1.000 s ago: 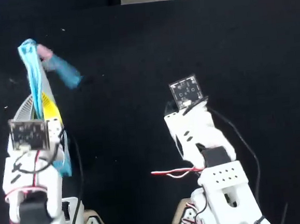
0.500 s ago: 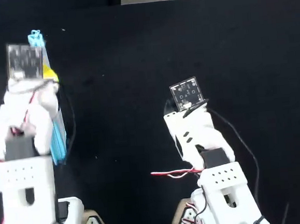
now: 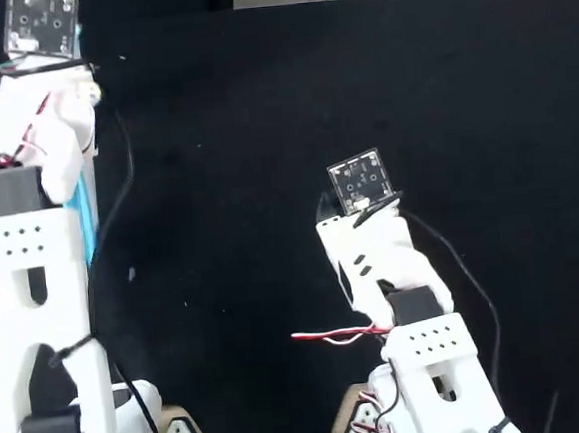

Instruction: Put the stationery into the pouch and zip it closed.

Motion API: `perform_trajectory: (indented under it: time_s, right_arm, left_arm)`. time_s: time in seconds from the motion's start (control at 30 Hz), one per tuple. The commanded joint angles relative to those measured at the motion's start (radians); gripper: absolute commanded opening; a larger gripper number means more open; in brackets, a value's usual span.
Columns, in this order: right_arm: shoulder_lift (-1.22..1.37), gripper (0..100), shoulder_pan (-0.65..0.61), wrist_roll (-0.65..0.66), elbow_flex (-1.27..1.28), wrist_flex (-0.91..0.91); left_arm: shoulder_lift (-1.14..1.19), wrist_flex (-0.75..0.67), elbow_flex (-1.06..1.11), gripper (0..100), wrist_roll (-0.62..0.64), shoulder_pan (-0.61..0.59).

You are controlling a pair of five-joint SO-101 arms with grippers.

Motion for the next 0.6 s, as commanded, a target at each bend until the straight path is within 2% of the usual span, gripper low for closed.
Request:
perform_trajectory:
  time_s: [0.0, 0.1, 0.2, 0.37, 0.57]
  right_arm:
    - [-0.018, 1.1, 0.017, -0.005, -0.007, -0.028]
    - [-0.018, 1.1, 0.031, -0.006, -0.010, -0.028]
    - [-0.018, 1.1, 0.114, -0.025, -0.021, -0.029]
    - [-0.018, 1.1, 0.265, -0.195, -0.044, -0.029]
    - [-0.018, 1.1, 0.236, -0.187, -0.050, -0.029]
  left_arm:
    - [0.054, 0.002, -0.093, 3, -0.020, 0.021]
    - [0.137, -0.005, -0.096, 3, -0.011, 0.084]
    - [0.206, -0.014, -0.120, 3, 0.080, 0.185]
    - [0.292, -0.014, -0.127, 3, 0.157, 0.323]
    - [0.311, -0.021, -0.091, 3, 0.157, 0.349]
